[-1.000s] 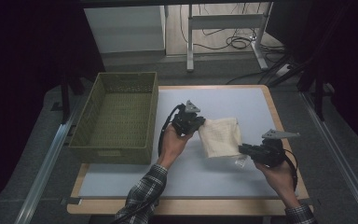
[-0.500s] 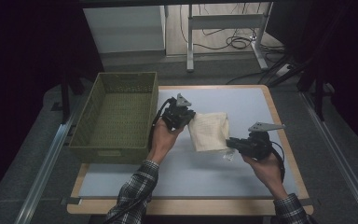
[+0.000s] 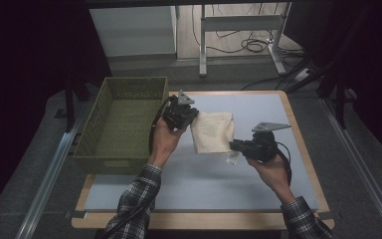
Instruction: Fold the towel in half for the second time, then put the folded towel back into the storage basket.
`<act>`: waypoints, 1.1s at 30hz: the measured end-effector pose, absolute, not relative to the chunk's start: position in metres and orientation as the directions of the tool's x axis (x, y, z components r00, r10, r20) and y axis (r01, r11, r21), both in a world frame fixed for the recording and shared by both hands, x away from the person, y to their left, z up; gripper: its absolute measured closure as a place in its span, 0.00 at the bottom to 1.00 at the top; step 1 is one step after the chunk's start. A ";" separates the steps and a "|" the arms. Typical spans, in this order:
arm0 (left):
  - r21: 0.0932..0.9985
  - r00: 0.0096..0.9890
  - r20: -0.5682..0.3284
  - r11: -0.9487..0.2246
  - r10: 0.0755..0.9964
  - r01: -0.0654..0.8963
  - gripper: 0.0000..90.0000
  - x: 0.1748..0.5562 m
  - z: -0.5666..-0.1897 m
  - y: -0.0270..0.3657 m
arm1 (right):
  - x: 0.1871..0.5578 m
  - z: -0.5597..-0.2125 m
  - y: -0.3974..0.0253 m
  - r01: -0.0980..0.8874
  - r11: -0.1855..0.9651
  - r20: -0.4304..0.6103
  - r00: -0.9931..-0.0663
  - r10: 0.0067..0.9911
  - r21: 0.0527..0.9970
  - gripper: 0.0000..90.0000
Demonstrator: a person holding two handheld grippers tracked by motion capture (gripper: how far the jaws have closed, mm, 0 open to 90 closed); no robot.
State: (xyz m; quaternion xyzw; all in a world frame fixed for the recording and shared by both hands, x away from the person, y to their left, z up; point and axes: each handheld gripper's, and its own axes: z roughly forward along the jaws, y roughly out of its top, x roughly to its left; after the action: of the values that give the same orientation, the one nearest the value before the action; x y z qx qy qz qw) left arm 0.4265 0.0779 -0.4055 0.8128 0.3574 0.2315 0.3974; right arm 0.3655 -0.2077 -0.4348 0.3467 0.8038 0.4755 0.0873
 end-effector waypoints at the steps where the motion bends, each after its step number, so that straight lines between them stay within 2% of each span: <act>1: 0.813 0.633 0.089 -0.423 0.769 0.399 0.94 0.427 -0.405 0.080 | 0.366 -0.434 -0.205 0.477 0.306 0.192 -0.743 0.641 0.824 0.90; 33: 0.831 0.539 0.131 -0.389 0.832 0.397 0.94 0.447 -0.372 0.137 | 0.402 -0.405 -0.138 0.446 0.294 0.197 -0.772 0.604 0.845 0.90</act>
State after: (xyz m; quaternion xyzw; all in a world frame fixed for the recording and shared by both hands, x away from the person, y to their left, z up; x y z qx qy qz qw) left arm 0.4467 0.1375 -0.3716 0.7854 0.3913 0.2782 0.3906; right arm 0.4016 -0.1385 -0.4051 0.3279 0.8004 0.4954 0.0797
